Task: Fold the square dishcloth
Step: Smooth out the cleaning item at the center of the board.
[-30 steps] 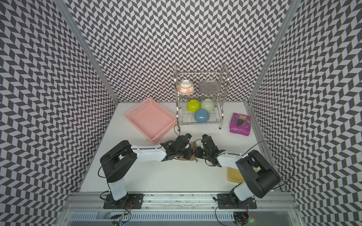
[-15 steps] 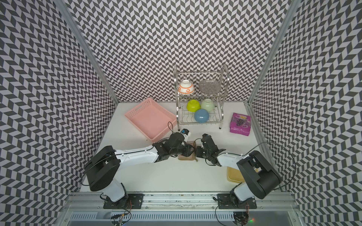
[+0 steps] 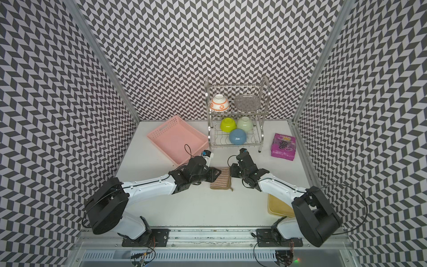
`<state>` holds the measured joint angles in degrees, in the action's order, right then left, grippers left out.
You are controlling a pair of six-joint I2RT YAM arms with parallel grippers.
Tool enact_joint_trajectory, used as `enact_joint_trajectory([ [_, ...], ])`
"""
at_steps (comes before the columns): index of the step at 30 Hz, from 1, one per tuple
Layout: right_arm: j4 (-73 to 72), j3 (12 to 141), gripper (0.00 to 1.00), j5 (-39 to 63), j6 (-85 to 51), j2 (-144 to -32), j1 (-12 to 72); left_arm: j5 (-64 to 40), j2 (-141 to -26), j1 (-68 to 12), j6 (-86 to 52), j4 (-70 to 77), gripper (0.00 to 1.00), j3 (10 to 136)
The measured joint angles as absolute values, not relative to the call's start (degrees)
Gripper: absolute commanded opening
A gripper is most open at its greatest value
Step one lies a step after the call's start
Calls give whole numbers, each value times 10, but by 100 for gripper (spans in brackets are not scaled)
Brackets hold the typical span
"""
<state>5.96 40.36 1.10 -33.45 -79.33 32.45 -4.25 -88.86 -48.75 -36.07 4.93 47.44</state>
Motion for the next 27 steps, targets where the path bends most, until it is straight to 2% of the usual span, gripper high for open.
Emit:
enact_joint_trajectory([
  [10,62,447,34,17,-319,-874,333,-53,-951,-475,-361,79,22,474],
  [16,65,454,20,3,-314,-919,333,-53,-980,-464,-357,84,22,475],
  [22,69,467,12,-16,-310,-953,333,-53,-988,-460,-354,91,22,474],
  [25,69,476,13,-22,-310,-961,333,-53,-988,-460,-350,100,22,467],
  [27,69,480,19,-22,-309,-962,333,-53,-988,-460,-345,102,23,462],
])
